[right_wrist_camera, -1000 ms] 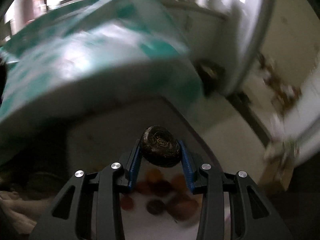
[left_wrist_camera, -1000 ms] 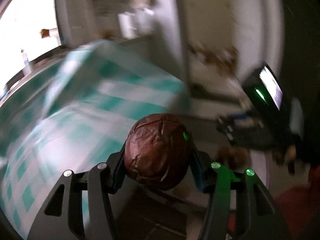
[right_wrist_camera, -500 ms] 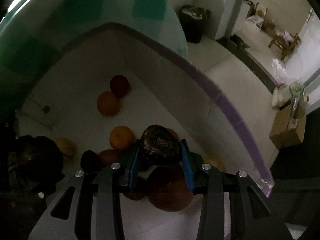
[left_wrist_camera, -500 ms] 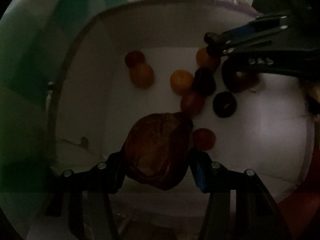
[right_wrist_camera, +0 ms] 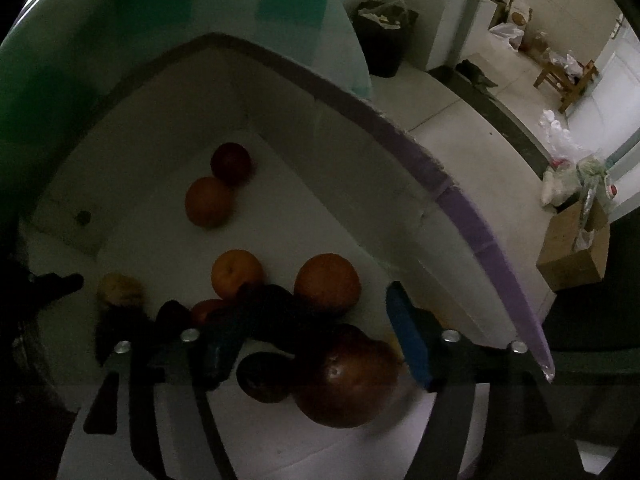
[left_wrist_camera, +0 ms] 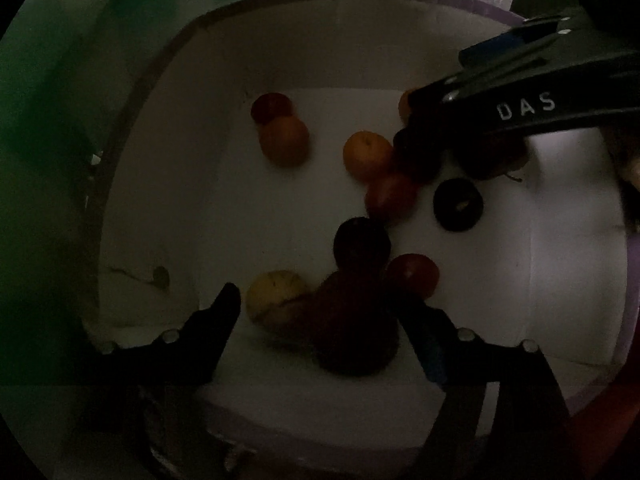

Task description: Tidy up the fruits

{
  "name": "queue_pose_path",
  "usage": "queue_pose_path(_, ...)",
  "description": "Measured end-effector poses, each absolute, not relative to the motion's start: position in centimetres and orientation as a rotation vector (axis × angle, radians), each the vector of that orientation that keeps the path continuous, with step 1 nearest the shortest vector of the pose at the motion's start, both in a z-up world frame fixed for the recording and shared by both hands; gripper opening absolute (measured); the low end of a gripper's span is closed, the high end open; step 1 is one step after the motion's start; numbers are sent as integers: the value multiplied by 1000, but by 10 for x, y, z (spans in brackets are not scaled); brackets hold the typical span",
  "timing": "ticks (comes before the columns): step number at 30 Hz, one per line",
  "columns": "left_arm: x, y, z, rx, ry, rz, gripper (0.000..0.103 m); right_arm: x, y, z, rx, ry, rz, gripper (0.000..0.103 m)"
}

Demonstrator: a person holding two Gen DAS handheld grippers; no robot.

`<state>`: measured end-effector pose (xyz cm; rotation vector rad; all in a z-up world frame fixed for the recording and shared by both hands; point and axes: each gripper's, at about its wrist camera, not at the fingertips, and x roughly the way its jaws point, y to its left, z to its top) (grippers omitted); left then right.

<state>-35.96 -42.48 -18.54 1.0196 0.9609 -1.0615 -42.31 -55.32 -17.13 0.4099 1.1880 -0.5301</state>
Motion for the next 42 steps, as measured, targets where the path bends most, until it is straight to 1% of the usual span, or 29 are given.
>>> queue_pose_path(2,-359,-423,-188,1023,974,-1052,94,-425,-553,-169,404,1182,-528,79)
queue_pose_path(4,-357,-426,-190,1025,968,-1049,97,-428,-552,-167,404,1175,-528,85)
queue_pose_path(6,-363,-431,-189,1021,938,-1058,101,-431,-554,-164,420,1165,-522,87)
queue_pose_path(16,-380,-421,-161,1054,760,-981,101,-440,-548,-157,450,1156,-493,87)
queue_pose_path(19,-385,-420,-159,1082,737,-959,101,-438,-545,-156,450,1156,-491,87)
queue_pose_path(28,-379,-418,-157,1036,800,-1016,101,-435,-543,-158,449,1164,-488,87)
queue_pose_path(42,-379,-419,-163,1038,803,-1026,101,-434,-541,-160,449,1167,-485,87)
